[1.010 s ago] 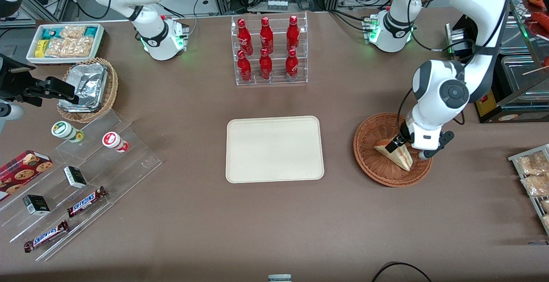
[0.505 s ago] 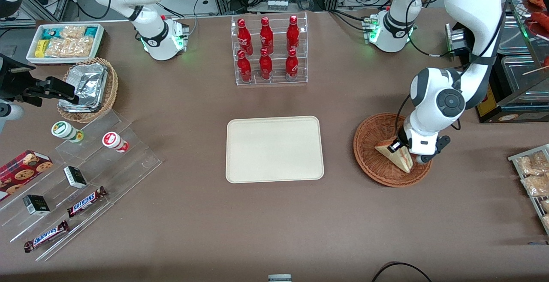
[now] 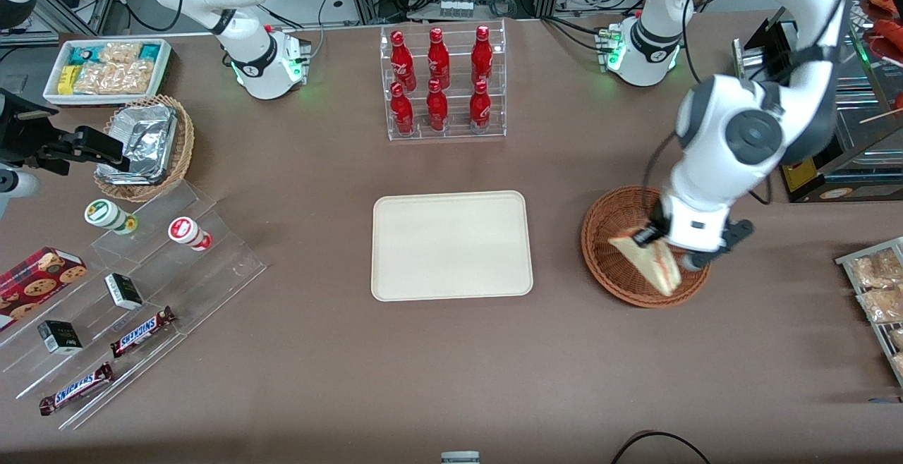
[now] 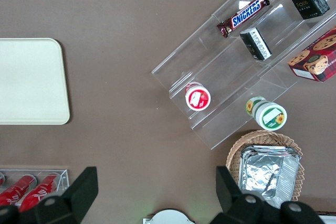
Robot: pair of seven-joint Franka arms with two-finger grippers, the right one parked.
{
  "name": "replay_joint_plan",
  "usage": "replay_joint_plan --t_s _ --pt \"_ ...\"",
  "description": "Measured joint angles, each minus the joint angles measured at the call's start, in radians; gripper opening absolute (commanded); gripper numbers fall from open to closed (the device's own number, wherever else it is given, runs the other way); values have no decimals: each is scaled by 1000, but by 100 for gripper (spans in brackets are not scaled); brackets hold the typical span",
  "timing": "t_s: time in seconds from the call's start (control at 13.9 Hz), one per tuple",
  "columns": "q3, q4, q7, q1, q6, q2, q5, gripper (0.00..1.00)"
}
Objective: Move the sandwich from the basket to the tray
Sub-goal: 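Lift the sandwich out of the basket with the left gripper, then carry the sandwich over the cream tray and lower it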
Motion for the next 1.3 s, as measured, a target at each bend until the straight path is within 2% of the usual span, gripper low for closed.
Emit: replay_joint_plan --t_s 0.36,0.79,1.01,1.3 --pt "-9 87 39 -248 -6 98 2 0" --pt "-9 297 65 -467 10 356 3 0" --pt "-7 409 45 -526 10 491 26 0" --pt "-2 446 18 -535 55 595 69 0"
